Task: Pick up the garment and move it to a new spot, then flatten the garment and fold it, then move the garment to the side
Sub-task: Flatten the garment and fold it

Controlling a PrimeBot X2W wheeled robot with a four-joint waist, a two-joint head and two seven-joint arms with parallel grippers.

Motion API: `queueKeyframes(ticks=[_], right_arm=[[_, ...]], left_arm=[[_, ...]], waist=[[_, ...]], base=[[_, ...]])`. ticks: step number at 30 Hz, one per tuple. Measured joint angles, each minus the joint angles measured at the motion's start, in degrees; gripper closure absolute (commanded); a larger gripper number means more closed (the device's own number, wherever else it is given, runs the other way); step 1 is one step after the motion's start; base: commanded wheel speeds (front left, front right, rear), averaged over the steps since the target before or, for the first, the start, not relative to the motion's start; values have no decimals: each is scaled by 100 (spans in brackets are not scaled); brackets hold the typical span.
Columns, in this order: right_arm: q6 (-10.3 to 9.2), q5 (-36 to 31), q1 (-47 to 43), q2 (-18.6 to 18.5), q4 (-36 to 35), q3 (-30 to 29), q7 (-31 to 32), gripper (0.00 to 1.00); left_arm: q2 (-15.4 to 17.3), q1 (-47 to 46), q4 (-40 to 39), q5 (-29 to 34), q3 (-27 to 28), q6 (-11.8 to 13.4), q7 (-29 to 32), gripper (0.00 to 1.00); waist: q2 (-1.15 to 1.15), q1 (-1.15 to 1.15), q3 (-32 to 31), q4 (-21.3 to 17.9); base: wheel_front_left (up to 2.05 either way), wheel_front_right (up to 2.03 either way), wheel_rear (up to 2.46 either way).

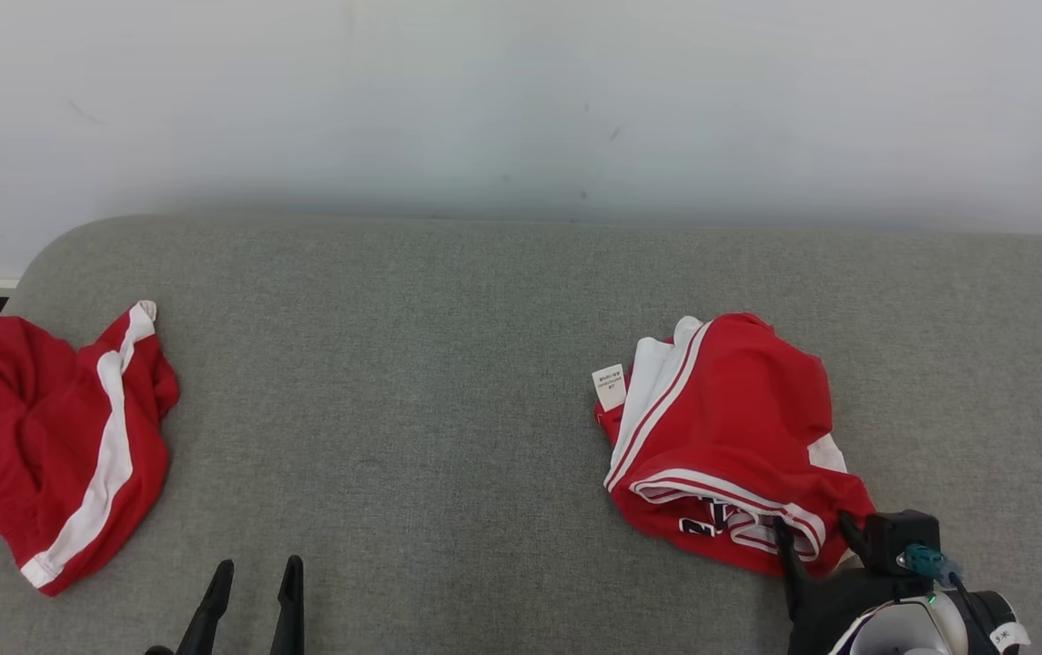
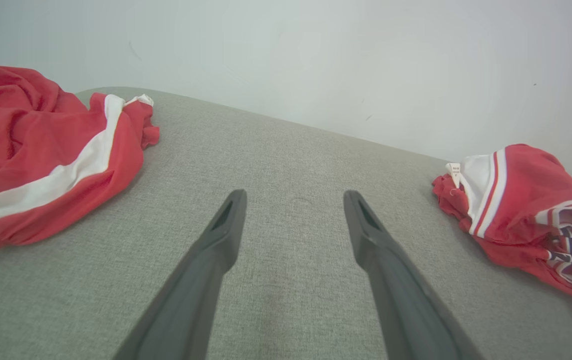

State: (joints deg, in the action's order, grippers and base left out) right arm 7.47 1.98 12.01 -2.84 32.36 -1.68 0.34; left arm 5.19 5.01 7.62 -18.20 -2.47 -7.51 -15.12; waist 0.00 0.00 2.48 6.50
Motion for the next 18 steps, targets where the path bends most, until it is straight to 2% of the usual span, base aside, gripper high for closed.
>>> queueKeyframes(ticks=[1, 2, 3, 8, 11, 14, 18], right_arm=[[0, -8, 34, -1, 58, 1, 25, 8], [0, -8, 66, 1, 102, -1, 25, 60], [0, -11, 98, 0, 142, -4, 33, 100], [0, 21, 137, 0, 168, 40, -67, 100], [-1, 209, 170, -3, -57, 166, -186, 100], [-1, 463, 285, -2, -575, 468, -259, 100], [-1, 667, 650, -1, -1450, 1092, -22, 100]], left_arm=[[-1, -13, 3, -5, -2, 0, 0, 0], [-1, -25, 7, -7, -4, 0, 0, 0], [-2, -36, 10, -7, -7, 0, 0, 0], [-9, -44, 15, -15, -8, 0, 0, 0], [-15, -44, 14, -15, 3, 0, 0, 0], [-22, -42, -4, -15, 48, 0, 0, 0], [-29, -39, -64, -4, 130, 0, 0, 0]], waist=[[0, 0, 11, 7], [0, 0, 19, 13], [0, 0, 25, 20], [0, 0, 9, 29], [0, 0, -22, 26], [0, 0, -43, -2], [0, 0, -46, -86]], base=[[0, 0, 0], [0, 0, 0], [0, 0, 0], [0, 0, 0], [0, 0, 0], [0, 0, 0], [0, 0, 0]])
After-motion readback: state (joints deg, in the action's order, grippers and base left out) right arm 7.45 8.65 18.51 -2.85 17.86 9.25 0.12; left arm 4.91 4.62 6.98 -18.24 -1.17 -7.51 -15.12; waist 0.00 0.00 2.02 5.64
